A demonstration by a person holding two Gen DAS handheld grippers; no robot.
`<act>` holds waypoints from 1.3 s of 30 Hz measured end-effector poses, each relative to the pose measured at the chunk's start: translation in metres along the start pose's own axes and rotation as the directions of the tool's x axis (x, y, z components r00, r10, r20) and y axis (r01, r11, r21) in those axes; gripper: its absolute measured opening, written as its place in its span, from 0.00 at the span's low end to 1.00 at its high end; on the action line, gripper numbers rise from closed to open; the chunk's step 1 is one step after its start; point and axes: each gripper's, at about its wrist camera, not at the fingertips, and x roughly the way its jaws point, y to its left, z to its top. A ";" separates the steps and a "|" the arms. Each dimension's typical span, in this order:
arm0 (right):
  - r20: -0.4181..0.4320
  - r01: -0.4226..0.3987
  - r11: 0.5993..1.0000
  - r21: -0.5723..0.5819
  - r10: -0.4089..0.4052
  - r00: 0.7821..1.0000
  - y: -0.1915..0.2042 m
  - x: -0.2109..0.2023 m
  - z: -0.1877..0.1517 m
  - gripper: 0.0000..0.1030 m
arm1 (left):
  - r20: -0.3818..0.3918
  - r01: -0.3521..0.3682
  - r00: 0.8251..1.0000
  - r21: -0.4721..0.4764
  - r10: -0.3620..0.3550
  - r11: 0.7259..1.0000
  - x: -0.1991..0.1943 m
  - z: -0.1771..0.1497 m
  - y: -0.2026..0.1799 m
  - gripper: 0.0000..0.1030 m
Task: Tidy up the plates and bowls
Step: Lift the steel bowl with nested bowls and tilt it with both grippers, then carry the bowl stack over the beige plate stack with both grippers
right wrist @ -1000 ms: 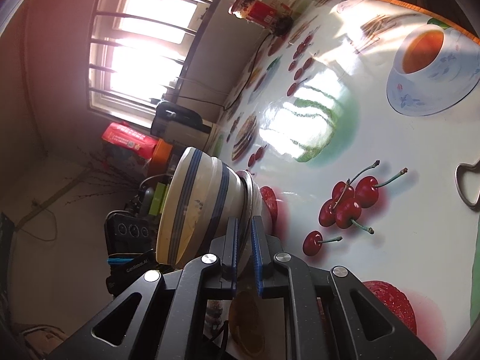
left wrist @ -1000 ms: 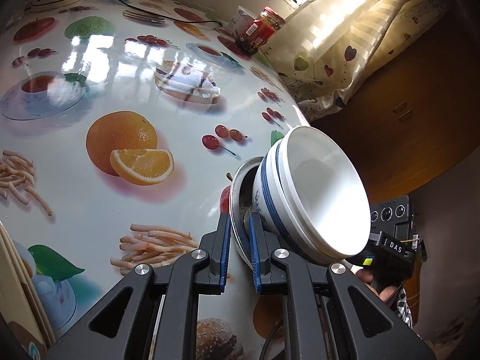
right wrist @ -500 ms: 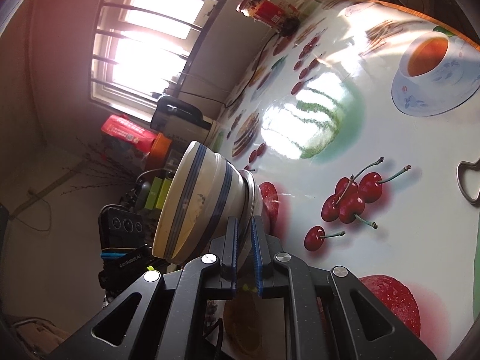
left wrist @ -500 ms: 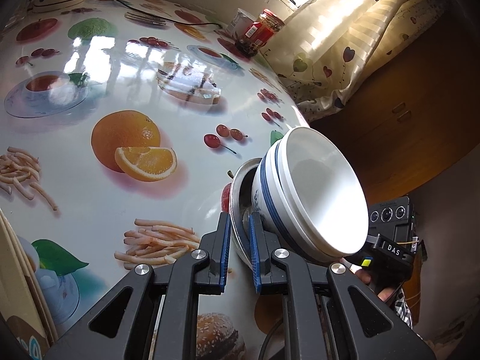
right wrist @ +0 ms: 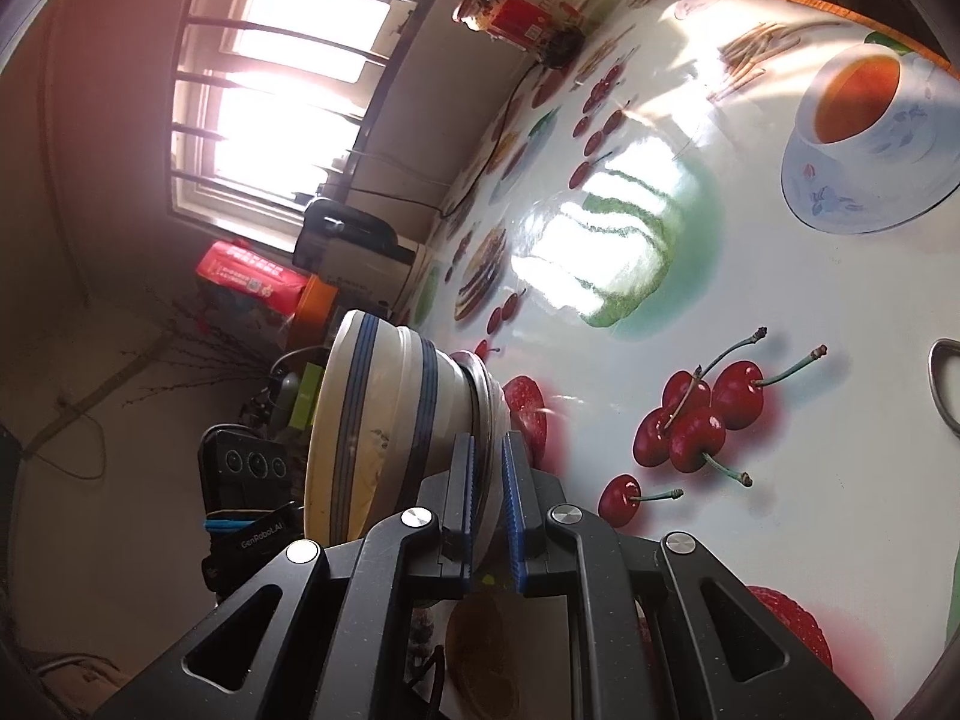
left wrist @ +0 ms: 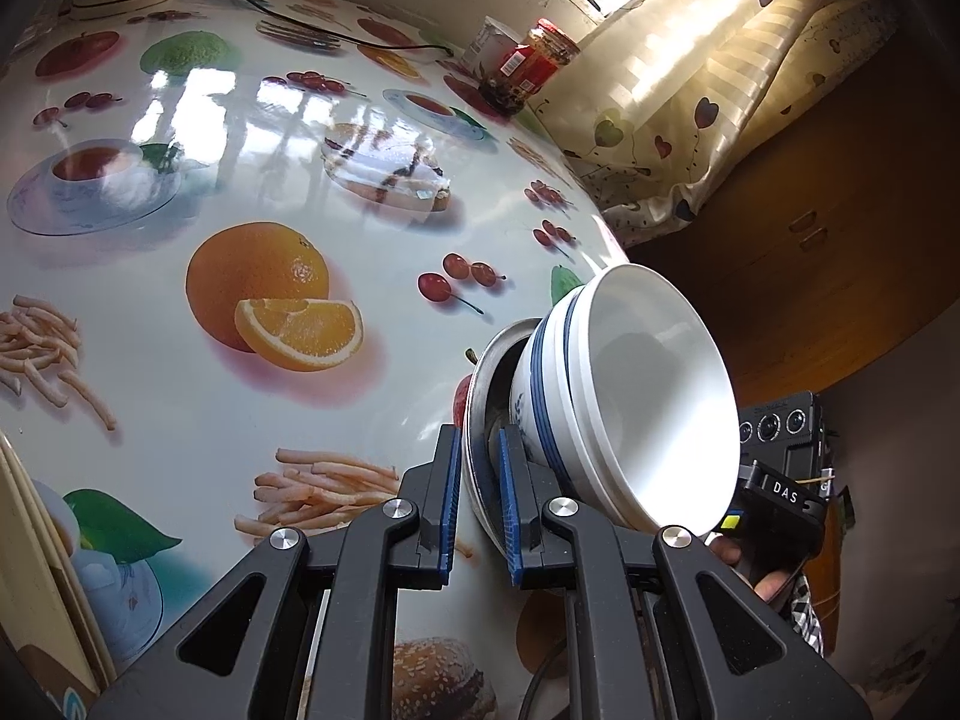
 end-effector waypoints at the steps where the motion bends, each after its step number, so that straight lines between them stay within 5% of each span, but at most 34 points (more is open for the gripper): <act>1: -0.001 -0.005 1.000 -0.004 0.005 1.000 0.000 0.000 0.000 0.10 | 0.000 -0.001 1.000 0.000 0.001 1.000 0.000 0.000 0.000 0.11; 39: -0.006 -0.047 0.997 -0.068 0.047 0.999 0.043 0.014 -0.001 0.09 | 0.097 -0.004 0.995 -0.008 0.005 1.000 -0.052 -0.003 0.004 0.11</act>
